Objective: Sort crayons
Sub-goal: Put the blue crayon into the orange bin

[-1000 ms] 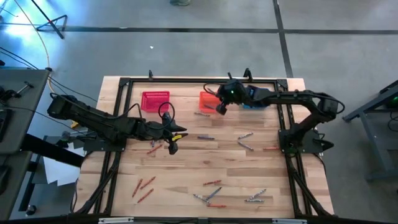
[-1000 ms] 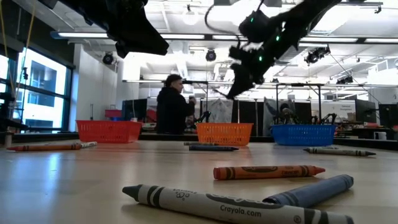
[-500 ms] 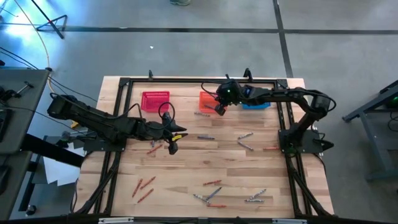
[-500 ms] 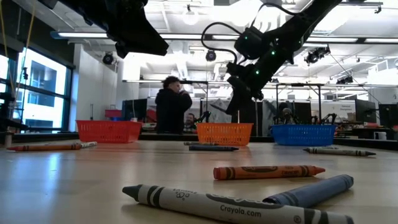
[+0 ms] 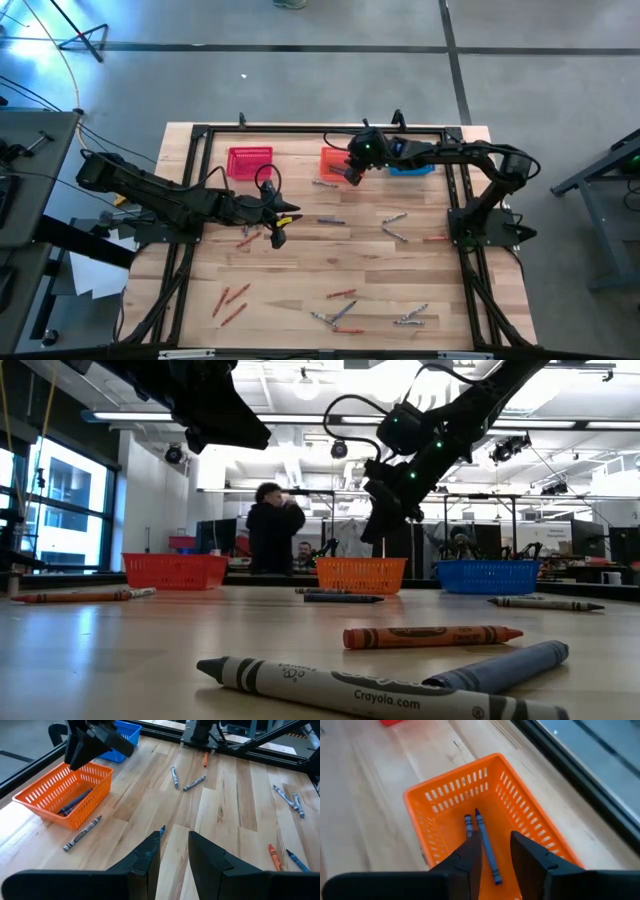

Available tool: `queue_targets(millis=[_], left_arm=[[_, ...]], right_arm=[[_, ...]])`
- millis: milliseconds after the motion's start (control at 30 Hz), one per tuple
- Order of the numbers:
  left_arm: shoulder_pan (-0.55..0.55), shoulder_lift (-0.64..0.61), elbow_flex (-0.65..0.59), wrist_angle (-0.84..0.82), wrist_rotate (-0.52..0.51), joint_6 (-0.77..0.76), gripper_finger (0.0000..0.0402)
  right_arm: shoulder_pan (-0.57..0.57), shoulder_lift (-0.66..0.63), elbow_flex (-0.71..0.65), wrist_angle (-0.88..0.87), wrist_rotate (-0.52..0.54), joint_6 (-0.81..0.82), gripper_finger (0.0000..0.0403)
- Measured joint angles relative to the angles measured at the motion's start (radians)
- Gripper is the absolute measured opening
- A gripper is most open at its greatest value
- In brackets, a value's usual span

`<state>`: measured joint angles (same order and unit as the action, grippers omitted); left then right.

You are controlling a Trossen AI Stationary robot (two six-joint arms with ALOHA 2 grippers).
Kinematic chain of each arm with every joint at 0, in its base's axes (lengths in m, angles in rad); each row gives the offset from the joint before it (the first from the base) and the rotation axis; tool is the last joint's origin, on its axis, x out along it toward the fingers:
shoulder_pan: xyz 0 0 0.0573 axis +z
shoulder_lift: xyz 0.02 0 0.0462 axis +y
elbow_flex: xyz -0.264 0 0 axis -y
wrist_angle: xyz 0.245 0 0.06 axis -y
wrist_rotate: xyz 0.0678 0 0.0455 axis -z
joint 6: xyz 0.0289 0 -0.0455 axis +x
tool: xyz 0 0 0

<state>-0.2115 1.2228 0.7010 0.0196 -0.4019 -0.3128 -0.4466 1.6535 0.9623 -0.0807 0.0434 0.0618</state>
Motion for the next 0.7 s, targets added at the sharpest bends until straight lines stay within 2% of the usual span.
queue_targets(millis=[67, 200, 267, 433, 700], left_arm=[[0.0, 0.0, 0.0, 0.0, 0.0, -0.006, 0.0087], [-0.002, 0.0, 0.0, -0.005, 0.006, -0.009, 0.0087], [-0.006, 0.0, 0.0, -0.005, 0.008, -0.009, 0.0087], [-0.008, 0.0, 0.0, -0.005, 0.004, -0.008, 0.0087], [-0.008, 0.0, 0.0, -0.004, 0.001, -0.009, 0.0087]], right_arm=[[0.006, -0.002, 0.0, -0.002, -0.062, 0.054, 0.0097], [0.051, -0.004, 0.001, -0.008, -0.266, 0.128, 0.0098], [0.092, -0.004, 0.001, -0.021, -0.298, 0.131, 0.0098], [0.214, -0.004, 0.001, -0.09, -0.208, 0.026, 0.0099], [0.343, -0.002, 0.001, -0.096, -0.098, 0.035, 0.0099]])
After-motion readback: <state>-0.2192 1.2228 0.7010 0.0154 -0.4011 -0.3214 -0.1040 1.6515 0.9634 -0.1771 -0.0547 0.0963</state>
